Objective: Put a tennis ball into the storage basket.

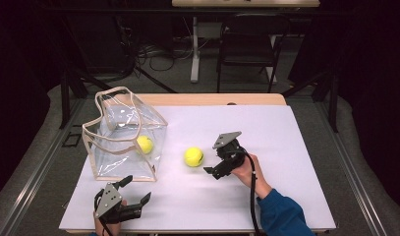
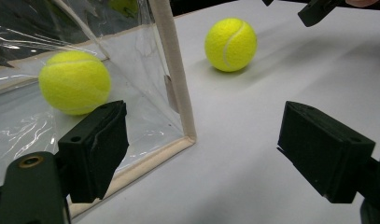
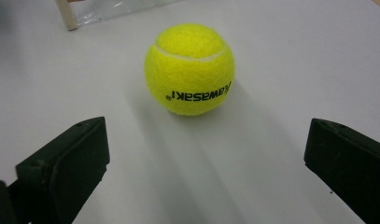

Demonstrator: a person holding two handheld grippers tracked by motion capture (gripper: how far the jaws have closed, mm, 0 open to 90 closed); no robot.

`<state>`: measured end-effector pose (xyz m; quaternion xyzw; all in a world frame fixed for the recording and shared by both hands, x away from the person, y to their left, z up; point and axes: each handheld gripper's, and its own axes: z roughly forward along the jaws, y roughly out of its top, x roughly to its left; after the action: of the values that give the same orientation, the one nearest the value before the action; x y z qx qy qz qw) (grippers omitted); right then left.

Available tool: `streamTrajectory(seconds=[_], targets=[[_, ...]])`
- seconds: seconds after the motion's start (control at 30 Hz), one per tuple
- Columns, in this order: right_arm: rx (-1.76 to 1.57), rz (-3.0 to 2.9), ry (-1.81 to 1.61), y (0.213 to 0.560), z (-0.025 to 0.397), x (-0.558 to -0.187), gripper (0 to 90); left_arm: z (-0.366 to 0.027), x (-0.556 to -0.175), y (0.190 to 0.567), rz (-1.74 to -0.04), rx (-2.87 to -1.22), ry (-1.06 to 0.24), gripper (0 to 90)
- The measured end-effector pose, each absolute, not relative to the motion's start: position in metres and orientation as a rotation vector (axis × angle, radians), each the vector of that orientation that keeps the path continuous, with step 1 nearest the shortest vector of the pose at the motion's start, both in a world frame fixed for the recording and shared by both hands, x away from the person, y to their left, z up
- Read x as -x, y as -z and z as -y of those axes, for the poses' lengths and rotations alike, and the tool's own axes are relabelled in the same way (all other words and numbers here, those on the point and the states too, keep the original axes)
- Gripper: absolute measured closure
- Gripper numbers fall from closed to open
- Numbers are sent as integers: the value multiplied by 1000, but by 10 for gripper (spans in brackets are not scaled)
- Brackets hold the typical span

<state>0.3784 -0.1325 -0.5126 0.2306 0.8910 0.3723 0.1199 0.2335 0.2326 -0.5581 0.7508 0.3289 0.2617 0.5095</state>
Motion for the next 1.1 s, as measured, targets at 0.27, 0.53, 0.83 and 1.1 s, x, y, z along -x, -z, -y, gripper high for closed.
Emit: streamTrajectory(seconds=[0.27,0.53,0.83,1.1], targets=[[-636,-2604,-1042,511,125,-376,0,-233,-233,558,-793,-1812,-634,160],[-622,-2597,-1035,509,115,-376,0,-233,-234,559,-800,-1813,-636,160],[-584,-2613,-1034,506,107,-379,0,-232,-235,559,-805,-1815,-640,160],[-580,-2631,-1044,504,99,-387,0,-232,-234,559,-813,-1817,-639,160]])
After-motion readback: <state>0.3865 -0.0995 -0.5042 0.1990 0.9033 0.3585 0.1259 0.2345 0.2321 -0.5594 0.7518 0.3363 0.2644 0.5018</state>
